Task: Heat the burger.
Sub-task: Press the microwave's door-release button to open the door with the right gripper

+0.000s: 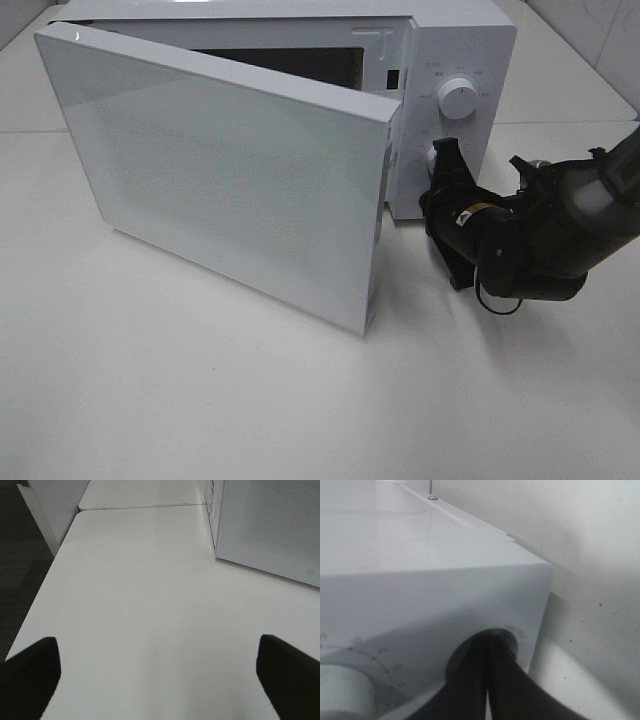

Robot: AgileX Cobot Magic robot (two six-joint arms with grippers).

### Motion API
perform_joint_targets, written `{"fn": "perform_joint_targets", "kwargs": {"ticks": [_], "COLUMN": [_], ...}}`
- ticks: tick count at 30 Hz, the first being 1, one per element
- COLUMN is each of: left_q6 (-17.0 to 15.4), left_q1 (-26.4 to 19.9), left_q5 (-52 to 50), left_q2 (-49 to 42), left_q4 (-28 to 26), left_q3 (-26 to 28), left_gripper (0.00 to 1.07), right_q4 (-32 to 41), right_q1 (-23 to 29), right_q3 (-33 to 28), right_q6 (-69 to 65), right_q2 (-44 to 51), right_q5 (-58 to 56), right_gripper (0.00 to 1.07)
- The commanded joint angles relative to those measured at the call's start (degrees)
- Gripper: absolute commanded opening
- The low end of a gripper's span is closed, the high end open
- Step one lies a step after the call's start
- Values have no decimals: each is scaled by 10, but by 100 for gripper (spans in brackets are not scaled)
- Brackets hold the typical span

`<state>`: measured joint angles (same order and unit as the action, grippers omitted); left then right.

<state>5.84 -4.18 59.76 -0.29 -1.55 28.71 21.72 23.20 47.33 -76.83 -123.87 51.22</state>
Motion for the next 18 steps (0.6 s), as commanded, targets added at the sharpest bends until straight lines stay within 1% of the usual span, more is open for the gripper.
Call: {"fn": "perform_joint_targets", "kwargs": {"ticks": [1,4,6,9,11,18], "left_q6": [-2,-2,-2,-2,-2,-2], "left_q1": [-2,-2,-2,-2,-2,-2], "left_q5": [-5,-5,-5,-5,-5,-5], "left_q2": [-11,-11,-11,-11,-11,-11], "left_q4": [1,1,1,1,1,1], "left_q3": [-2,-2,-2,-2,-2,-2], "left_gripper": [101,101,101,101,101,101], "right_q4": [-34,-36,-31,-30,-45,-54], "right_q1": [-11,-10,-5,-5,-3,-3], "right_q3": [51,42,25,21,9,-17], "right_q6": [6,9,8,5,-19,-31], "right_q2": [10,24,32,33,33,33], "right_q5": [101,92,82,77,48,40], "right_gripper": [4,4,4,4,4,4]}}
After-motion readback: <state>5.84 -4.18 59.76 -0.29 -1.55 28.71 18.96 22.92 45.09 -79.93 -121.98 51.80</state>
